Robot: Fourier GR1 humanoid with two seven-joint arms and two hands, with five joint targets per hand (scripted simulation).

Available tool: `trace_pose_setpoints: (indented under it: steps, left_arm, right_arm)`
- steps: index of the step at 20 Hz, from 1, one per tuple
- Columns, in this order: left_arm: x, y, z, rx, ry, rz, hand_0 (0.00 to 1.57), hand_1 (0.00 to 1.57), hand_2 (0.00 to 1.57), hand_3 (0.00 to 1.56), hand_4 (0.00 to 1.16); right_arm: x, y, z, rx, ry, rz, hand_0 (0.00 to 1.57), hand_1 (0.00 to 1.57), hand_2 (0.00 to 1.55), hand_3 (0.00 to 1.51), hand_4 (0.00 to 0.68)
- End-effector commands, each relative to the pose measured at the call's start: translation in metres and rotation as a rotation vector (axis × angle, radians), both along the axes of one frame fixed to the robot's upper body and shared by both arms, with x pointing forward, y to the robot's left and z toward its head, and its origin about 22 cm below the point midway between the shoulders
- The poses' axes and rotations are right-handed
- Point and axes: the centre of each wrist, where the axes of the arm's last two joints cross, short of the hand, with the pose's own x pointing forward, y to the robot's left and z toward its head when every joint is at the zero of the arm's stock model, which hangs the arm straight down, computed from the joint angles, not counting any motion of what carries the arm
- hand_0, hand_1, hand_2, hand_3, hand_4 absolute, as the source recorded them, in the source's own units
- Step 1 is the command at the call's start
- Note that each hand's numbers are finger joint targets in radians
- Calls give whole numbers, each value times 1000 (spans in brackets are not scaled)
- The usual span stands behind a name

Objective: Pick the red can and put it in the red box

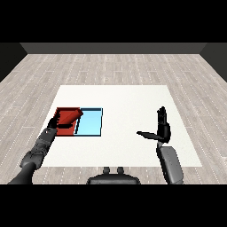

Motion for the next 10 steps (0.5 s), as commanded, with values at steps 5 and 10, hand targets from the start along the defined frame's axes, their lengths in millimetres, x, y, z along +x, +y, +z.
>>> trace_pose_setpoints:
  steps: [5,10]
  left_arm:
    - [15,15,35,-155,-468,90,0,0,0,0,0]
    - [55,-43,70,-459,-968,-127,0,0,0,0,0]
  right_arm:
    - [-15,-8,-11,51,-17,15,0,0,0,0,0]
    - [-8,0,-5,79,-20,75,0,0,0,0,0]
